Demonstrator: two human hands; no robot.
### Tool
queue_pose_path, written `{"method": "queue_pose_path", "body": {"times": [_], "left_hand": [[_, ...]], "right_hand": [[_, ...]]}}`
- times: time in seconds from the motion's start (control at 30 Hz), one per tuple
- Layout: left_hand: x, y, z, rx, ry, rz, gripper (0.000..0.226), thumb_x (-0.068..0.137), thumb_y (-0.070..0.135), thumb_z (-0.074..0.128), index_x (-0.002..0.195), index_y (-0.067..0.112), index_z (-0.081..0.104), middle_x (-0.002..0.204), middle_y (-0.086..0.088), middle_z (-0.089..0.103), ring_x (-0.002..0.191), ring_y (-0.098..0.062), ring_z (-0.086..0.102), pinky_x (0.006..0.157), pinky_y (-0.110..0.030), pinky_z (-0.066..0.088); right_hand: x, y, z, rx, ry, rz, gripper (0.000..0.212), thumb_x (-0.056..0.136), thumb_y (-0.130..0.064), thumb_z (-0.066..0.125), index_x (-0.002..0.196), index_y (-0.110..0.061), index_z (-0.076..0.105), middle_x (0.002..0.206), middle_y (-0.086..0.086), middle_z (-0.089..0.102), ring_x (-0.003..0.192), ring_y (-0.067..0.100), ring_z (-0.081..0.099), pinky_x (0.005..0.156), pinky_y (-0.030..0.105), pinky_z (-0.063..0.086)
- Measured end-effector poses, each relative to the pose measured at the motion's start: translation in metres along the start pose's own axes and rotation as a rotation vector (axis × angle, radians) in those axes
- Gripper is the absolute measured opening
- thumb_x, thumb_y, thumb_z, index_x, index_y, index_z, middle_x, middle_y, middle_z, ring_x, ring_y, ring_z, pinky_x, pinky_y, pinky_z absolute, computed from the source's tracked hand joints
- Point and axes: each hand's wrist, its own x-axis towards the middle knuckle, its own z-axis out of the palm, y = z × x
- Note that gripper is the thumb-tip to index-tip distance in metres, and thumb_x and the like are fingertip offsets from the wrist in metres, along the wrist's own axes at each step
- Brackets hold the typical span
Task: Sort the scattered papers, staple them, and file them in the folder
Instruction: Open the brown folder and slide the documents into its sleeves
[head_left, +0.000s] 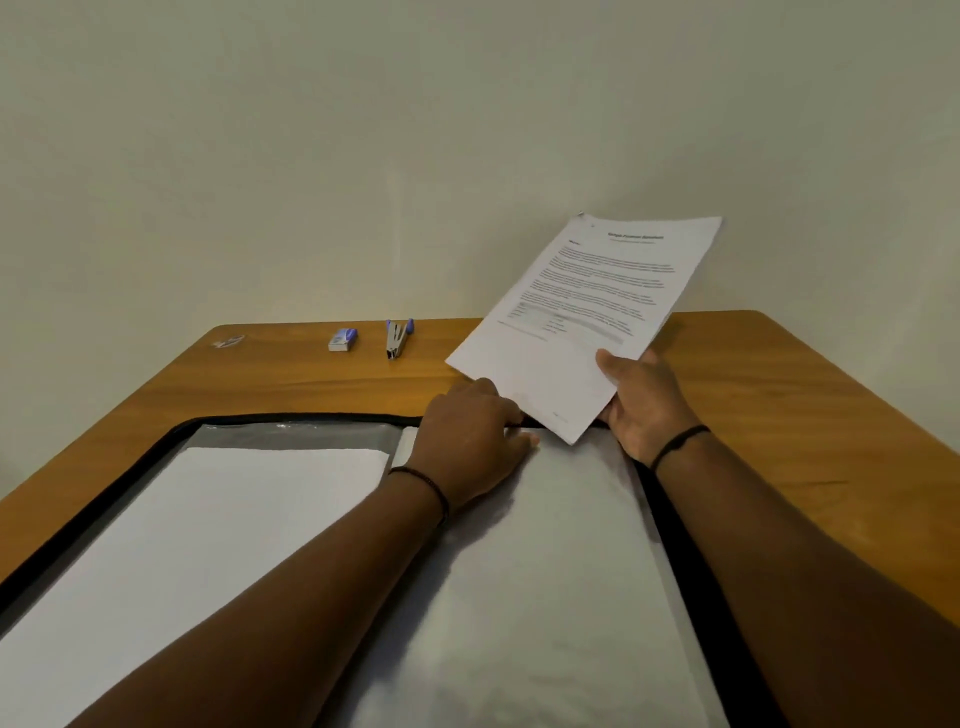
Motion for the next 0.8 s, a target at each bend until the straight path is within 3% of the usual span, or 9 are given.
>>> {"method": "queue_pose_path", "body": {"times": [0.13,0.23,0.33,0.5,0.67,0.8], "left_hand": [[0.006,0.006,0.006,-0.088,0.036,-0.077,0.021,0.088,0.045,0.069,0.091,0.026,0.077,0.091,0.003,0.064,0.091,-0.017,0.056,0.076,-0.032,0.045],[0.003,0.009,0.007,-0.127,0.107,-0.072,0.013,0.087,0.039,0.072,0.086,0.027,0.077,0.087,0.005,0.066,0.087,-0.014,0.054,0.071,-0.03,0.039],[0.004,0.011,0.008,-0.105,0.113,-0.064,0.008,0.087,0.033,0.072,0.085,0.027,0.076,0.088,0.004,0.066,0.088,-0.017,0.056,0.074,-0.034,0.043],[0.008,0.008,0.011,-0.015,0.069,-0.06,0.01,0.094,0.031,0.062,0.091,0.025,0.069,0.095,0.003,0.06,0.093,-0.019,0.052,0.074,-0.031,0.039],[0.007,0.007,0.016,0.003,0.076,-0.009,0.016,0.099,0.026,0.051,0.097,0.02,0.065,0.095,-0.002,0.059,0.091,-0.024,0.054,0.071,-0.033,0.032],[0.008,0.006,0.011,-0.158,0.052,-0.056,0.019,0.088,0.042,0.069,0.084,0.025,0.064,0.086,0.007,0.058,0.084,-0.014,0.049,0.071,-0.03,0.034]], "right_hand": [[0.002,-0.007,-0.003,-0.17,-0.004,-0.013,0.031,0.099,-0.003,0.051,0.121,-0.021,0.062,0.119,0.0,0.07,0.105,0.02,0.068,0.074,0.037,0.059],[0.006,-0.009,-0.009,-0.256,0.008,-0.009,0.031,0.097,0.002,0.051,0.116,-0.018,0.064,0.118,0.003,0.07,0.1,0.021,0.069,0.077,0.041,0.06],[0.009,-0.01,-0.013,-0.272,0.058,0.046,0.03,0.096,0.004,0.051,0.116,-0.017,0.062,0.115,0.005,0.069,0.09,0.019,0.068,0.064,0.033,0.057],[0.012,-0.009,-0.013,-0.291,0.068,0.066,0.03,0.096,0.004,0.051,0.114,-0.017,0.061,0.116,0.006,0.069,0.096,0.024,0.068,0.069,0.035,0.057],[0.012,-0.008,-0.013,-0.272,0.043,0.017,0.028,0.096,0.005,0.053,0.108,-0.018,0.063,0.103,0.001,0.071,0.087,0.019,0.068,0.088,0.049,0.054],[0.011,-0.008,-0.014,-0.253,0.021,0.009,0.026,0.097,0.003,0.053,0.111,-0.017,0.062,0.113,0.006,0.071,0.087,0.018,0.068,0.078,0.042,0.057]]}}
